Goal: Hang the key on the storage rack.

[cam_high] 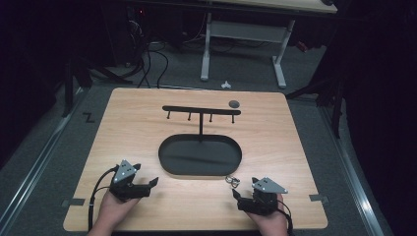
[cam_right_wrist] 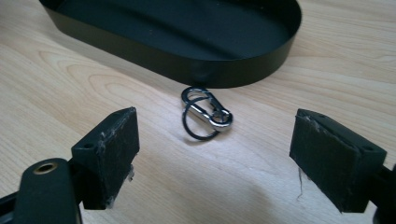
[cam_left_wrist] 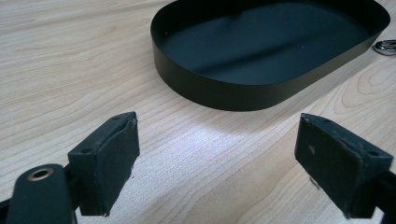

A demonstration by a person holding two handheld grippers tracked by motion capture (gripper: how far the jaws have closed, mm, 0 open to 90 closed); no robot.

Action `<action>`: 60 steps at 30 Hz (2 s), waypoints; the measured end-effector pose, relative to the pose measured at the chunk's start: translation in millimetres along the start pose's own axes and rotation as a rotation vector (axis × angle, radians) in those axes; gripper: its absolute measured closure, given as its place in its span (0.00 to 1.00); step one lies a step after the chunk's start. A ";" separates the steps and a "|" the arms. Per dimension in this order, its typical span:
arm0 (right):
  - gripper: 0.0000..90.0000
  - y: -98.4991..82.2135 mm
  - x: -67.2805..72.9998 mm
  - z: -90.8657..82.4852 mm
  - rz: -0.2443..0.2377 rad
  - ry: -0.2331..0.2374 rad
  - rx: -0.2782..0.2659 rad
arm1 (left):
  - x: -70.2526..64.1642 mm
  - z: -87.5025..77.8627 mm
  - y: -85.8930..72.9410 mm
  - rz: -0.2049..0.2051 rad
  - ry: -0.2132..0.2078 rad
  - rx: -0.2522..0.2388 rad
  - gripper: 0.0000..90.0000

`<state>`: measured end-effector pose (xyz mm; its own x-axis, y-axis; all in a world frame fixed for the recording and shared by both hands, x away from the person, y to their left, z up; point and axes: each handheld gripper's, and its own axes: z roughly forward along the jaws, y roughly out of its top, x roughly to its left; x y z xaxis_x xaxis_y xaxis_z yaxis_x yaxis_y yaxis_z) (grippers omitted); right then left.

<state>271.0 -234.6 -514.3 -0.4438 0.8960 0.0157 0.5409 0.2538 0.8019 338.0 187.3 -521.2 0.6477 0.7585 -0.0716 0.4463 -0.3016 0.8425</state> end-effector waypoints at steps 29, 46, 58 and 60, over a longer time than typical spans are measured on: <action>0.46 12.7 10.7 33.8 -0.051 -0.097 0.090 | -0.4 -1.1 0.6 0.011 -0.006 -0.001 0.16; 0.67 6.5 -1.6 24.2 -0.008 -0.096 0.096 | 0.3 -1.3 0.8 0.012 -0.010 -0.003 0.16; 0.79 3.9 -8.4 20.5 0.011 -0.081 0.094 | -0.8 -0.5 0.9 0.017 -0.013 0.001 0.16; 0.80 3.8 -8.8 20.9 0.012 -0.076 0.098 | -0.9 -0.5 0.9 0.017 -0.013 0.001 0.17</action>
<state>291.8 -233.9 -523.9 -0.3837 0.9231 -0.0234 0.6148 0.2743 0.7394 337.5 186.6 -520.2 0.6631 0.7458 -0.0643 0.4360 -0.3150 0.8430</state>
